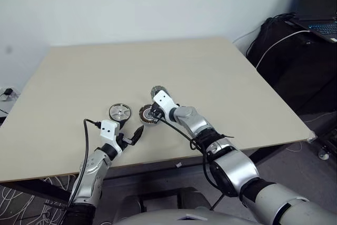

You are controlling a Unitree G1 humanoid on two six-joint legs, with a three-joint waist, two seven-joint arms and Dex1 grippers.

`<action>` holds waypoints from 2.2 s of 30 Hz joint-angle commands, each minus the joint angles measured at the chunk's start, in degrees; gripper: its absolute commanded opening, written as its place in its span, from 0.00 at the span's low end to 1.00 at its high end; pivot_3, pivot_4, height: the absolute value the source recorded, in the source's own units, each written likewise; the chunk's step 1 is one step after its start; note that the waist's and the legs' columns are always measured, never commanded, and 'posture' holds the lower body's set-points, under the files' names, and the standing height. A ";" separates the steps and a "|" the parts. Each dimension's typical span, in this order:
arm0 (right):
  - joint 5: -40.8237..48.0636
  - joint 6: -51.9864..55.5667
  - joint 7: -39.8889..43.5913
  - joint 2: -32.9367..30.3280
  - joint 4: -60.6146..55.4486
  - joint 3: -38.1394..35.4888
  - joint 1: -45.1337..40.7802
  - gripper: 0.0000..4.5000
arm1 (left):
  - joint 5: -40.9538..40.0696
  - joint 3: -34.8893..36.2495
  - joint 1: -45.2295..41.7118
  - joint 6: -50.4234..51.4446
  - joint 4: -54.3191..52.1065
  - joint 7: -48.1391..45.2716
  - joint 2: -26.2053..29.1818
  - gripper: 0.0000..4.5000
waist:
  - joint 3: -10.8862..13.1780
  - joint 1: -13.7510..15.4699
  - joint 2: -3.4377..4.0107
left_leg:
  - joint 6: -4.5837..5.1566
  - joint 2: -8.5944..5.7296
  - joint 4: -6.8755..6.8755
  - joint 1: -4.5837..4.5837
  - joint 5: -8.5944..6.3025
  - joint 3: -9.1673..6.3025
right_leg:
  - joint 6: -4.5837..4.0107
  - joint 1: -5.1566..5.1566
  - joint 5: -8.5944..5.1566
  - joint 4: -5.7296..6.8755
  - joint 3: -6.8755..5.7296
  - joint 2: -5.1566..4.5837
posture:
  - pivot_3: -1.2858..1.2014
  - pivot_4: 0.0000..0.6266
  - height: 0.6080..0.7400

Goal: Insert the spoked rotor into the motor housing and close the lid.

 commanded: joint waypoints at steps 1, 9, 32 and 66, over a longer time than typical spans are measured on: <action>0.65 -1.21 0.42 0.16 -1.42 -0.98 -1.23 0.01 | -0.13 0.21 -0.90 -0.26 -2.15 0.11 -0.23 1.00 | 0.00 0.02 0.00 | 0.00 0.00 0.00 0.00 0.00 0.00 | 0.01 0.00 0.00 0.00 0.00 0.00 | 0.52 0.00 1.00; 0.40 -1.56 -1.26 -0.13 -1.30 -1.45 -1.06 0.01 | -0.23 0.29 -1.09 0.03 -2.06 -0.10 -0.07 1.00 | 0.00 0.01 0.01 | 0.00 0.00 0.00 0.00 0.00 0.00 | 0.00 0.00 0.00 0.00 0.00 0.00 | 0.52 0.00 1.00; 1.12 -1.41 -0.16 0.71 0.57 -1.65 -1.33 0.01 | -0.16 0.20 -0.46 -0.59 -1.57 -0.23 -0.37 1.00 | 0.01 0.05 0.01 | 0.00 0.00 -0.02 0.00 0.00 0.00 | -0.03 -0.01 -0.02 0.00 0.00 0.00 | 0.52 0.00 1.00; 12.88 11.83 2.99 -10.53 -47.15 -8.38 23.15 0.01 | -12.96 13.05 -2.50 11.31 -3.07 9.30 -3.99 1.00 | 0.02 0.56 -0.01 | -0.01 -0.02 -0.01 -0.02 -0.01 -0.07 | -0.20 0.03 -0.21 -0.03 -0.05 0.00 | 0.52 0.00 1.00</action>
